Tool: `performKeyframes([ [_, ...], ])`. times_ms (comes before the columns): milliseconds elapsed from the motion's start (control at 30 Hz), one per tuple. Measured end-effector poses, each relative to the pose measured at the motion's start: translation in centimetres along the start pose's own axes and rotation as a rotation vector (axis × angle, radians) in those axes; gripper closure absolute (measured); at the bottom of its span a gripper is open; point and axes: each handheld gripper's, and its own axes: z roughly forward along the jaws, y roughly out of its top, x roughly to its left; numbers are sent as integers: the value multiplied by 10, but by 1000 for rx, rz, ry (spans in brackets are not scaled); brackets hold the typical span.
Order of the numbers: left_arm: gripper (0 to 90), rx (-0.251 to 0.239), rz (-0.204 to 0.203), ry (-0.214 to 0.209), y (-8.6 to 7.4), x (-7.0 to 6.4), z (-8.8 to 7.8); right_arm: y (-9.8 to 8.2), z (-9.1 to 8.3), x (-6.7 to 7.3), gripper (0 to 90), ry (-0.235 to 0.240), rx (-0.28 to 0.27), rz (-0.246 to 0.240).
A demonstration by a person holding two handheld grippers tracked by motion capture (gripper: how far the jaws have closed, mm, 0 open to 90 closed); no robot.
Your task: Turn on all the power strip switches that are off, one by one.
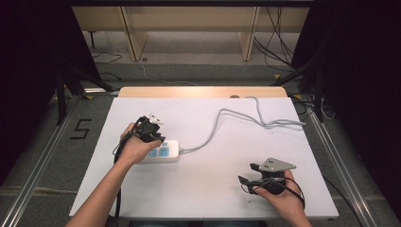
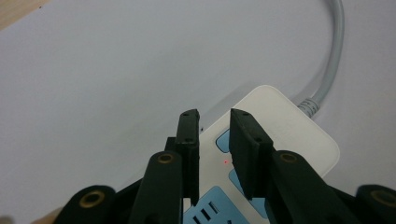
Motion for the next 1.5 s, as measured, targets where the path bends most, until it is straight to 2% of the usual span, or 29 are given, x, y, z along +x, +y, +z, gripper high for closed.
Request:
performKeyframes([
  [467, 695, -10, -18, 5, -5, 6, -9, 0, -1, 0, 324, -1, -1, 1],
  [733, 670, 0, -24, 4, -9, 11, -12, 0, -1, 0, 324, -1, -1, 2],
  [867, 572, 11, -39, 2, -11, 12, -12, 0, -1, 0, 324, -1, -2, 2],
  [1033, 415, -10, -64, 6, -11, 11, -15, 0, -1, 0, 324, -1, -2, 1],
  [1167, 360, -16, -76, 0, -12, 14, -17, 0, -1, 0, 324, -2, -2, 1],
  [1367, 350, -21, -107, 7, -17, 26, -22, 0, -1, 0, 324, -2, -2, 2],
  [1500, 413, -25, -121, 7, -20, 32, -25, 0, -1, 0, 323, -3, -1, 2],
])
